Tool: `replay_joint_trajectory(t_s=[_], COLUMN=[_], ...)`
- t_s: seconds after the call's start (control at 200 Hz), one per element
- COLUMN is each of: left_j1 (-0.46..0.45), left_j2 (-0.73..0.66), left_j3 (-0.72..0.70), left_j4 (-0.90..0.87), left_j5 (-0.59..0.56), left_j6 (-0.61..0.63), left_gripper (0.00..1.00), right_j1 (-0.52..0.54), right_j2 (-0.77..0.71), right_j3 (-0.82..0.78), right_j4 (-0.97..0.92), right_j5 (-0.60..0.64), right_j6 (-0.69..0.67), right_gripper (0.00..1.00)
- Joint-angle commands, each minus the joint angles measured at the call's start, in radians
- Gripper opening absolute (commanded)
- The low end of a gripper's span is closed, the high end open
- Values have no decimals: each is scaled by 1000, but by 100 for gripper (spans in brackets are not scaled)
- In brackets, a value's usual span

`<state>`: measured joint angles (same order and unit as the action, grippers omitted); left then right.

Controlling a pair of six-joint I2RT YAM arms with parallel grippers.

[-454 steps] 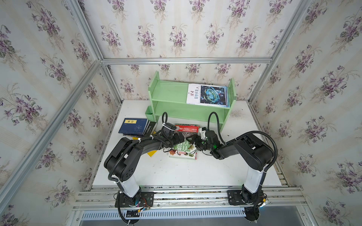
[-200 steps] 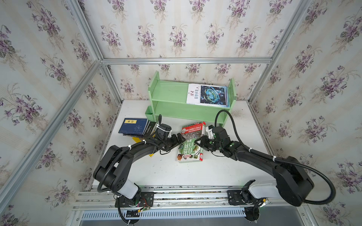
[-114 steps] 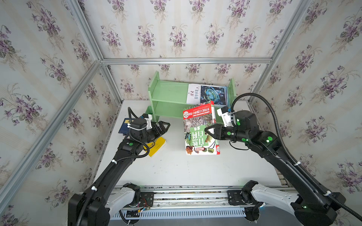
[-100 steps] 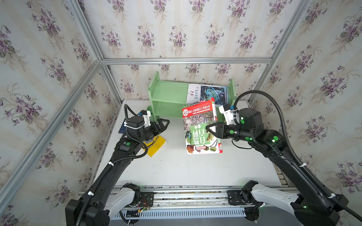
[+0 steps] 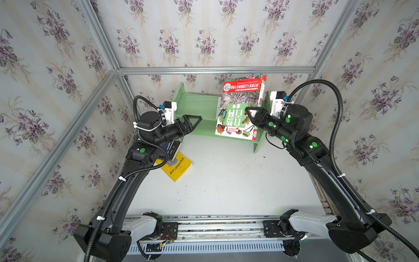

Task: Stacking books/files
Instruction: Pass the book.

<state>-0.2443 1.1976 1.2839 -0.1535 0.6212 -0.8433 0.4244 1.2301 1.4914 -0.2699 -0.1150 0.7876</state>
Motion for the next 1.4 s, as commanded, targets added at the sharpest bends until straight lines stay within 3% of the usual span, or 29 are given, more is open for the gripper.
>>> replay_joint_trajectory(t_s=[0.0,0.195,0.79,0.984,1.269,1.394], left_j1=[-7,-50,-139,-153,-158,-159], left_j2=[25,159,542,598,593,633], left_j3=[-3,79,465,496,477,532], left_j4=[143,253,386,424,431,461], left_j5=[80,161,264,260,227,231], left_j6=[-133,-214,-482,-576,-594,-639], left_gripper=[99,99,98,93,91,88], right_j1=[-10,-10,29,52,59,68], right_j2=[4,42,210,266,315,324], right_j3=[-9,-106,-35,14,64,61], right_j4=[297,531,834,909,924,944], right_j5=[152,298,370,406,414,413], right_j6=[135,262,332,321,317,328], right_gripper=[0,0,0,0,0,0])
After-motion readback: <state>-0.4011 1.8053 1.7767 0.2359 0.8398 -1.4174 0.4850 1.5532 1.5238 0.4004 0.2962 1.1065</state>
